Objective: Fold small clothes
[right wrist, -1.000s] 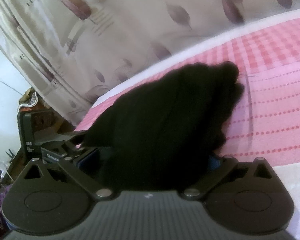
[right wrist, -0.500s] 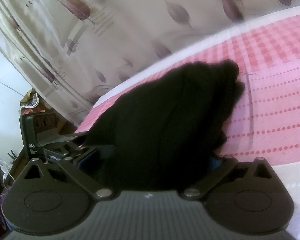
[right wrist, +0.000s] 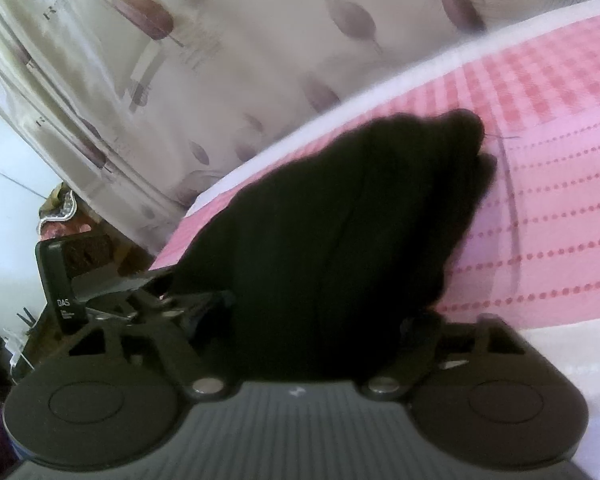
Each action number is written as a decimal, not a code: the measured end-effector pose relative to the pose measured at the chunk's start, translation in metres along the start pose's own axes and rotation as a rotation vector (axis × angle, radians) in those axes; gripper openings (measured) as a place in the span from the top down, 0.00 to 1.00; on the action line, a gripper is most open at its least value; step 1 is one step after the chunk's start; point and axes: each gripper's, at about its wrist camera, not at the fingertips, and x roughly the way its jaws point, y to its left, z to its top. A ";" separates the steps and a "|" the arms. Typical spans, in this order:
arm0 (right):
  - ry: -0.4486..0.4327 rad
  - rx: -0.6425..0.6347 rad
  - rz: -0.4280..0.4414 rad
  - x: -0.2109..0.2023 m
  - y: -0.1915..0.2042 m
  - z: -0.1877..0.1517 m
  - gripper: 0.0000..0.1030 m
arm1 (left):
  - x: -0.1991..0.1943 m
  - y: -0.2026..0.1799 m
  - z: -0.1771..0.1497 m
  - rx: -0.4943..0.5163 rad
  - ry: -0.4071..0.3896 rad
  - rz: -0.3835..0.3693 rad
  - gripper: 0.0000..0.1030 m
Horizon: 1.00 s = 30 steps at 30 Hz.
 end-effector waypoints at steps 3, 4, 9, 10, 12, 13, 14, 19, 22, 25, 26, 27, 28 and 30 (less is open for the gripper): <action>-0.002 0.049 0.015 -0.002 -0.010 0.003 0.36 | 0.001 0.002 0.000 -0.003 0.003 -0.008 0.05; -0.002 0.065 0.029 -0.003 -0.013 0.004 0.36 | 0.001 0.002 0.000 -0.004 0.003 -0.008 0.05; 0.016 0.083 0.042 -0.003 -0.018 0.007 0.35 | 0.002 -0.001 0.001 -0.001 0.012 0.003 0.01; 0.016 0.079 0.044 -0.003 -0.017 0.008 0.35 | 0.002 -0.001 0.002 -0.004 0.014 0.002 0.01; 0.013 0.071 0.040 -0.001 -0.017 0.008 0.35 | 0.002 -0.001 0.002 -0.006 0.012 0.002 0.01; 0.009 0.064 0.036 0.000 -0.015 0.008 0.34 | 0.002 -0.001 0.001 -0.004 0.010 0.002 0.01; 0.012 0.052 0.029 0.002 -0.014 0.007 0.34 | 0.002 -0.001 0.001 -0.003 0.005 0.002 0.02; -0.003 0.008 -0.030 0.005 -0.001 0.004 0.46 | -0.005 -0.004 -0.002 0.013 -0.044 0.014 0.23; -0.034 0.018 -0.044 0.002 0.004 -0.002 0.50 | -0.011 -0.013 -0.001 0.034 -0.065 0.039 0.34; -0.063 0.039 -0.036 -0.001 0.007 -0.006 0.50 | -0.016 -0.028 0.001 0.088 -0.077 0.085 0.41; -0.073 0.046 -0.028 -0.002 0.008 -0.008 0.50 | -0.017 -0.031 0.002 0.094 -0.077 0.092 0.42; -0.081 0.049 -0.027 -0.003 0.008 -0.009 0.50 | -0.018 -0.032 0.003 0.094 -0.075 0.095 0.43; -0.090 0.057 -0.025 -0.004 0.008 -0.010 0.50 | -0.020 -0.033 0.003 0.091 -0.076 0.095 0.44; -0.108 0.075 -0.014 -0.006 0.008 -0.012 0.51 | -0.023 -0.033 0.003 0.087 -0.077 0.097 0.45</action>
